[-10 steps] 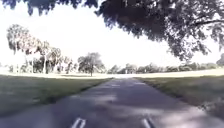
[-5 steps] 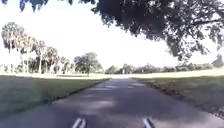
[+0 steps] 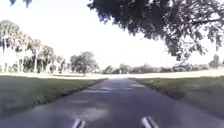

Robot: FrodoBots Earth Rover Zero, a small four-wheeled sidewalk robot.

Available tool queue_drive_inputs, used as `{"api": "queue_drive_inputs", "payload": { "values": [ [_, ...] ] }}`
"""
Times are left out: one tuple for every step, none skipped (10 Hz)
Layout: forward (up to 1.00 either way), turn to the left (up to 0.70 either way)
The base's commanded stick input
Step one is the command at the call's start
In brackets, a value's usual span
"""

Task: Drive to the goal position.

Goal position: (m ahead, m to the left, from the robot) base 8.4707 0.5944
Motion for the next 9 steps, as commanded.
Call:
{"api": "queue_drive_inputs", "payload": {
  "values": [
    [0.85, 0.00],
    [0.85, 0.00],
    [0.85, 0.00],
    [0.85, 0.00],
    [0.85, 0.00],
    [0.85, 0.00],
    [0.85, 0.00],
    [0.85, 0.00],
    [0.85, 0.00]
  ]
}}
